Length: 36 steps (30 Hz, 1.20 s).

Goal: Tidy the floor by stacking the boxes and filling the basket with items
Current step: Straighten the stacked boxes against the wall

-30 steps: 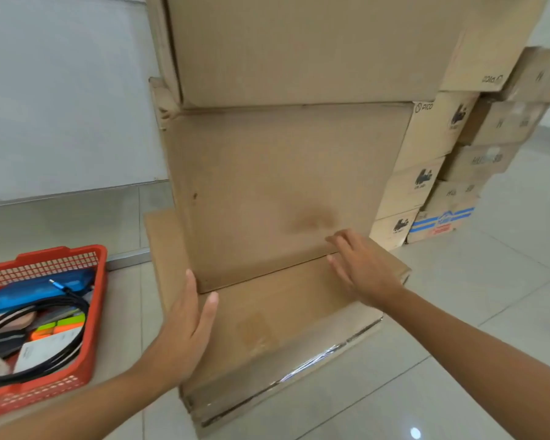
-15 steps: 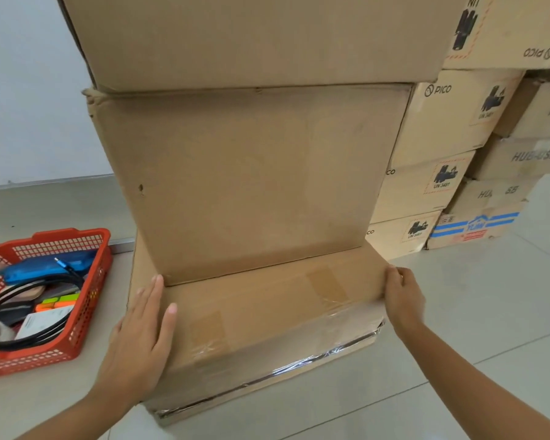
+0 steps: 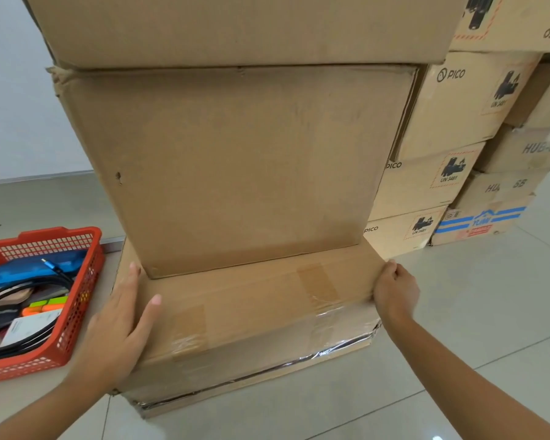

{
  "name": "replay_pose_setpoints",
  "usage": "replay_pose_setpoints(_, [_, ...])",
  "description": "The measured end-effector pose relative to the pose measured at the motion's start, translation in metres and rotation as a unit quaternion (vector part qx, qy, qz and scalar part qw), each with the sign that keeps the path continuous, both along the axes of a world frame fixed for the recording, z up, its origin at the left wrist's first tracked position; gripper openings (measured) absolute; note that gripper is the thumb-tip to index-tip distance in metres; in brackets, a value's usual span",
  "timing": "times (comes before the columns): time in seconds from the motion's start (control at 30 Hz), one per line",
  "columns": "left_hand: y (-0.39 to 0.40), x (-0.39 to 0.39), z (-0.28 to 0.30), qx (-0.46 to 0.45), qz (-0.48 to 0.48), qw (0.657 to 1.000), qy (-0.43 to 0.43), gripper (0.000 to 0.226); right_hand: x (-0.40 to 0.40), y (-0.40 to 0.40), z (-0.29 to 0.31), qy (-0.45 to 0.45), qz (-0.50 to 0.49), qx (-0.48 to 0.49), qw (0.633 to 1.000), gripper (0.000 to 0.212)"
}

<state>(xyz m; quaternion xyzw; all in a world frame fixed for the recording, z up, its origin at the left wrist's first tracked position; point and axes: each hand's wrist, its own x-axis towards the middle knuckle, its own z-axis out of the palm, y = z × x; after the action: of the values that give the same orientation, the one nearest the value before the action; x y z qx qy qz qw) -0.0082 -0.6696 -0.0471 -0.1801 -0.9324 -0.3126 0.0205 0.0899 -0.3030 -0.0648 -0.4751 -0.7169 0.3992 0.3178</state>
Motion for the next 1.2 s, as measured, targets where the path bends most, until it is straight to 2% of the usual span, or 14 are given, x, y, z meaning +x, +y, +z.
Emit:
replay_pose_setpoints(0.07, [0.007, 0.000, 0.012, -0.004, 0.011, 0.999, -0.030, 0.069, 0.000, 0.009, 0.009, -0.084, 0.060, 0.041, 0.994, 0.034])
replay_pose_setpoints(0.13, [0.014, -0.007, 0.023, 0.047, 0.005, 0.996, -0.078, 0.062, -0.006, 0.019, 0.023, -0.108, 0.141, 0.079, 0.981, 0.040])
replay_pose_setpoints(0.2, [0.015, -0.020, 0.028, 0.127, -0.015, 0.985, -0.119, 0.064, -0.015, 0.018, 0.037, -0.080, 0.223, 0.051, 0.970, 0.049])
replay_pose_setpoints(0.3, [0.009, -0.026, 0.021, 0.160, -0.016, 0.980, -0.114, 0.067, -0.024, 0.010, 0.045, -0.070, 0.300, -0.032, 0.951, 0.056])
replay_pose_setpoints(0.47, [0.006, -0.015, 0.014, 0.196, -0.012, 0.978, -0.065, 0.053, -0.019, 0.010, 0.050, -0.041, 0.344, -0.089, 0.934, 0.071])
replay_pose_setpoints(0.63, [0.006, -0.017, 0.009, 0.180, 0.006, 0.982, -0.053, 0.035, -0.025, 0.017, 0.055, -0.082, 0.337, -0.112, 0.931, 0.097])
replay_pose_setpoints(0.73, [0.007, -0.016, 0.010, 0.182, 0.023, 0.982, -0.053, 0.036, -0.030, 0.015, 0.057, -0.104, 0.319, -0.105, 0.936, 0.103])
replay_pose_setpoints(0.87, [0.010, -0.019, 0.009, 0.125, 0.031, 0.989, -0.073, 0.044, -0.031, 0.012, 0.051, -0.090, 0.319, -0.104, 0.938, 0.101])
replay_pose_setpoints(0.97, [0.015, -0.023, 0.003, 0.140, 0.073, 0.982, -0.100, 0.044, -0.028, 0.012, 0.051, -0.068, 0.318, -0.115, 0.939, 0.095])
replay_pose_setpoints(1.0, [0.014, -0.022, 0.003, 0.165, 0.083, 0.975, -0.126, 0.045, -0.026, 0.012, 0.053, -0.052, 0.323, -0.117, 0.938, 0.089])
replay_pose_setpoints(1.1, [0.021, -0.026, 0.028, 0.277, 0.011, 0.951, -0.134, 0.045, -0.023, 0.009, 0.075, 0.050, 0.314, -0.121, 0.940, 0.056])
replay_pose_setpoints(1.13, [0.035, -0.025, 0.051, 0.332, 0.031, 0.936, -0.108, 0.044, -0.024, 0.010, 0.089, 0.104, 0.296, -0.119, 0.942, 0.050])
replay_pose_setpoints(1.2, [0.051, -0.014, 0.095, 0.453, 0.028, 0.889, -0.057, 0.042, -0.029, 0.018, 0.127, 0.187, 0.253, -0.080, 0.946, 0.051])
